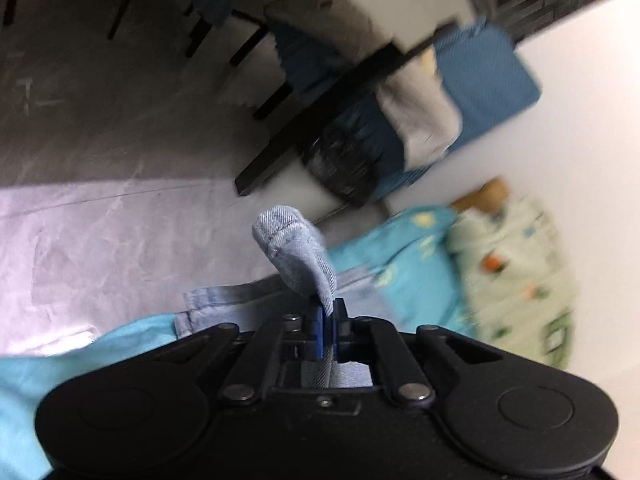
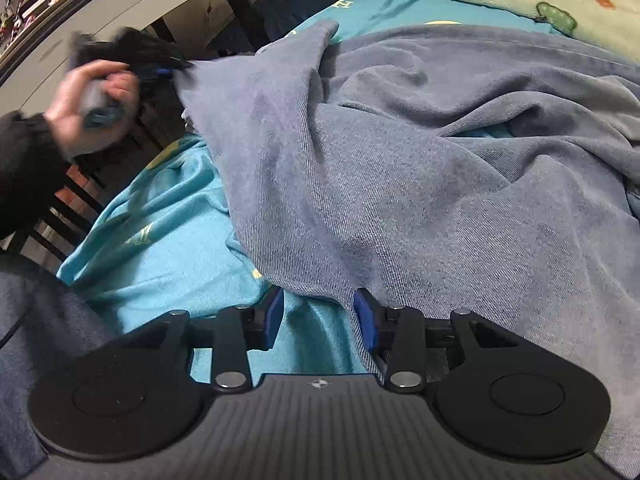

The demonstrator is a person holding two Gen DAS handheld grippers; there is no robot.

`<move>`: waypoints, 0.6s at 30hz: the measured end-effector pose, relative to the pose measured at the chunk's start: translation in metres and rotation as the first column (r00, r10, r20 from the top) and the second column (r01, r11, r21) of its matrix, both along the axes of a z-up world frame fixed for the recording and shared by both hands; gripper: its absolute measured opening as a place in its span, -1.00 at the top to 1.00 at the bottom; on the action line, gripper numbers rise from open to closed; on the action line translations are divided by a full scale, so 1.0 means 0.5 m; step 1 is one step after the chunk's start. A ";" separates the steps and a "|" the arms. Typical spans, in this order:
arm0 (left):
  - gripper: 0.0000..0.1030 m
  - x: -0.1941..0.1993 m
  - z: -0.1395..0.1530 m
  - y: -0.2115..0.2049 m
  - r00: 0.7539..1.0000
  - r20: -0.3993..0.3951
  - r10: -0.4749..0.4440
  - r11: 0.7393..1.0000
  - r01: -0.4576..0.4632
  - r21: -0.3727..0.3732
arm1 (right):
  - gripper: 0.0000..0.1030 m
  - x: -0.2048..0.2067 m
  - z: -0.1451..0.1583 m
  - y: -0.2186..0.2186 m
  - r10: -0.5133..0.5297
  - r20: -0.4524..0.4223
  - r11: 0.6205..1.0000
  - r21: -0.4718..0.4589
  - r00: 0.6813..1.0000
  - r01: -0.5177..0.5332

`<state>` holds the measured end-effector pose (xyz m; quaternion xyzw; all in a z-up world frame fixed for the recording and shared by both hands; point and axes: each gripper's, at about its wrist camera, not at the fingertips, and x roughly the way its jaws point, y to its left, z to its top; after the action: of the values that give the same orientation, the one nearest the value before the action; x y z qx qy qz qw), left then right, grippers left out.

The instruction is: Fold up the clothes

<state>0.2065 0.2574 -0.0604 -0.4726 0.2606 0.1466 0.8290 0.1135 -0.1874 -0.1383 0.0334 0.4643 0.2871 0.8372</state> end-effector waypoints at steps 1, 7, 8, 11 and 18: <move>0.94 -0.022 0.025 0.003 1.000 0.016 -0.001 1.000 0.001 -0.003 | 0.20 -0.001 -0.001 -0.001 0.005 0.007 1.000 0.003 1.000 -0.005; 0.94 -0.193 0.115 0.064 0.998 0.055 0.017 0.996 -0.012 -0.092 | 0.21 -0.005 -0.001 -0.025 -0.006 0.015 0.997 0.075 1.000 0.005; 0.94 -0.222 0.117 0.077 0.998 0.051 0.029 0.992 -0.023 -0.125 | 0.21 -0.007 0.003 -0.035 -0.023 0.006 0.995 0.101 1.000 0.022; 0.94 -0.306 0.069 0.126 0.995 -0.042 0.091 0.961 -0.099 -0.257 | 0.20 -0.018 0.016 -0.066 -0.088 -0.026 0.980 0.177 0.996 0.091; 0.93 -0.385 -0.077 0.178 0.963 -0.263 0.063 0.934 -0.150 -0.325 | -0.04 -0.060 0.047 -0.188 -0.387 -0.030 0.890 0.247 0.921 0.382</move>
<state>0.0138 0.3466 -0.0986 -0.6008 0.3576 0.2023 0.6858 0.0836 -0.2813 -0.1150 0.2260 0.4005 0.1717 0.8712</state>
